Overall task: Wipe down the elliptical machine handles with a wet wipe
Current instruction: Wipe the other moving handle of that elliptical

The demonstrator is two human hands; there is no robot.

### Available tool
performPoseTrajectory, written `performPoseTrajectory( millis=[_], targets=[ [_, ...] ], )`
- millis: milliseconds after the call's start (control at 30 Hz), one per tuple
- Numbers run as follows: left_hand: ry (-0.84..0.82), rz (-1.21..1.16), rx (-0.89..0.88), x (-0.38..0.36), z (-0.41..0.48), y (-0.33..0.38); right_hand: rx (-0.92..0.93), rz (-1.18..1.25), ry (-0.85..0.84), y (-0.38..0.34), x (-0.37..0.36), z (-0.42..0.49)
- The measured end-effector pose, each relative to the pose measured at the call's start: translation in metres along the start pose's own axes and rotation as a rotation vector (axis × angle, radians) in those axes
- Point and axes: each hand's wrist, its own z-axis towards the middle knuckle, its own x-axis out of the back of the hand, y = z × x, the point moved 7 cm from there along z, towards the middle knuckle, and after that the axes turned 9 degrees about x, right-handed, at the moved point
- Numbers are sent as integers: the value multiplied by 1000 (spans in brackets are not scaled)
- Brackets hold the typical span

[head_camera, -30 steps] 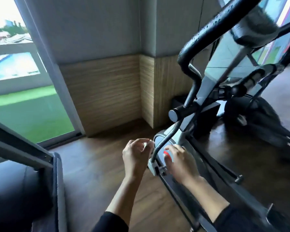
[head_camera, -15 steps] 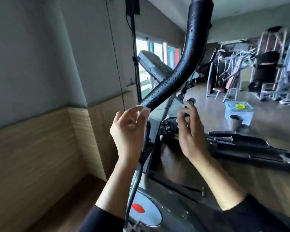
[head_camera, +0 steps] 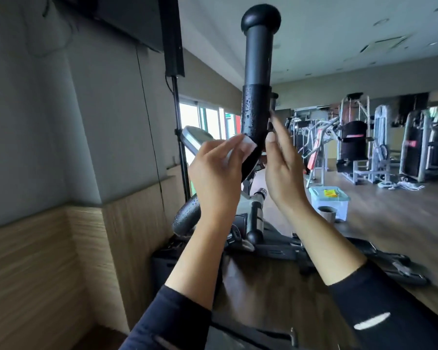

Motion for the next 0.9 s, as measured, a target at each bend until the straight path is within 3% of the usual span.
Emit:
performPoseTrajectory(
  millis=[233, 667, 900],
  targets=[
    [87, -153, 117, -15, 13, 19, 89, 133, -70, 2, 4, 24],
    [152, -236, 158, -29, 23, 33, 124, 376, -161, 14, 1, 31],
    [150, -101, 81, -31, 24, 39, 116, 513, -208, 19, -3, 30]
  ],
)
